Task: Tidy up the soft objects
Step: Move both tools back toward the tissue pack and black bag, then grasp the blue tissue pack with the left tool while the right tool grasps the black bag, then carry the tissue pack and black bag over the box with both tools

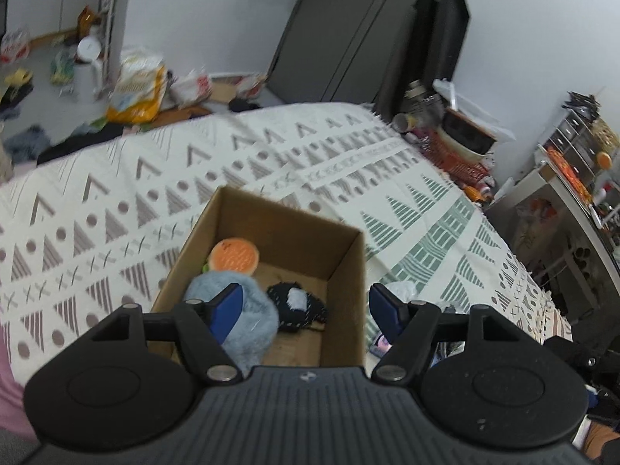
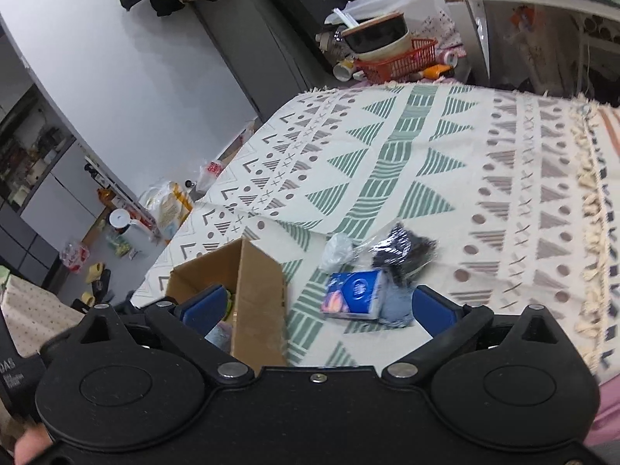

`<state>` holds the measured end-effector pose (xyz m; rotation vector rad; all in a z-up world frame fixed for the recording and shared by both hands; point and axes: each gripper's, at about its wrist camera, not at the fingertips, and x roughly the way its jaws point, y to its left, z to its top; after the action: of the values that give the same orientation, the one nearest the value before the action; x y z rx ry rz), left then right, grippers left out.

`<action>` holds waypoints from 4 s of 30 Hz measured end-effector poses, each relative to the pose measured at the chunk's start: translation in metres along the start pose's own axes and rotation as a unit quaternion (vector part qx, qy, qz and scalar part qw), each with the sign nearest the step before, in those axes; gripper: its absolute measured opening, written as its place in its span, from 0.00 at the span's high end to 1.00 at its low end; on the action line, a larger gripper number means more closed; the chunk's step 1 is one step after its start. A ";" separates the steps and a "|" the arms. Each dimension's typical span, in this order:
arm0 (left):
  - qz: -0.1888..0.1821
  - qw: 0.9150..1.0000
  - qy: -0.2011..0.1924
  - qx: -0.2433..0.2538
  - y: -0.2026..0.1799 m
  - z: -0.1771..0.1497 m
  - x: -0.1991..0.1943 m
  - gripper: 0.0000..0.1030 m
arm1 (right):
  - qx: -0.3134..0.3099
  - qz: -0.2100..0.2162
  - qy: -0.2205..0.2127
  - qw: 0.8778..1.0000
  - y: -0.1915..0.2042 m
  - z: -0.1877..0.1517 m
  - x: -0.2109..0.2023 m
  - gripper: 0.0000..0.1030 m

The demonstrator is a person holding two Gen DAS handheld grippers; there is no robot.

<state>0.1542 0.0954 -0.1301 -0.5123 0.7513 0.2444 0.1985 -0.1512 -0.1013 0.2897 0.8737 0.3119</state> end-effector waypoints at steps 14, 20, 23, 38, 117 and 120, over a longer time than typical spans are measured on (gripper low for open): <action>-0.005 0.996 0.005 0.084 -0.055 -0.004 -0.002 0.22 | -0.026 -0.007 -0.038 0.999 -0.037 0.008 -0.017 0.00; -0.006 0.994 0.016 0.105 -0.076 -0.011 0.004 0.22 | 0.000 -0.006 -0.047 0.999 -0.056 0.005 -0.008 0.00; -0.009 0.992 0.021 0.122 -0.087 -0.013 0.009 0.22 | 0.025 0.007 -0.044 0.999 -0.068 0.003 -0.004 0.00; -0.010 0.984 0.071 0.160 -0.135 -0.021 0.051 0.23 | 0.145 0.046 -0.017 0.988 -0.117 -0.001 0.024 0.07; -0.011 0.985 0.091 0.149 -0.126 -0.052 0.051 0.25 | 0.143 0.072 -0.044 0.986 -0.113 0.000 0.036 0.67; -0.009 0.987 0.084 0.139 -0.118 -0.051 0.034 0.25 | 0.132 0.078 -0.050 0.987 -0.105 -0.004 0.026 0.67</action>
<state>0.1939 -0.0307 -0.1439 -0.2773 0.9290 0.0772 0.2268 -0.2373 -0.1613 0.6168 0.7950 0.3243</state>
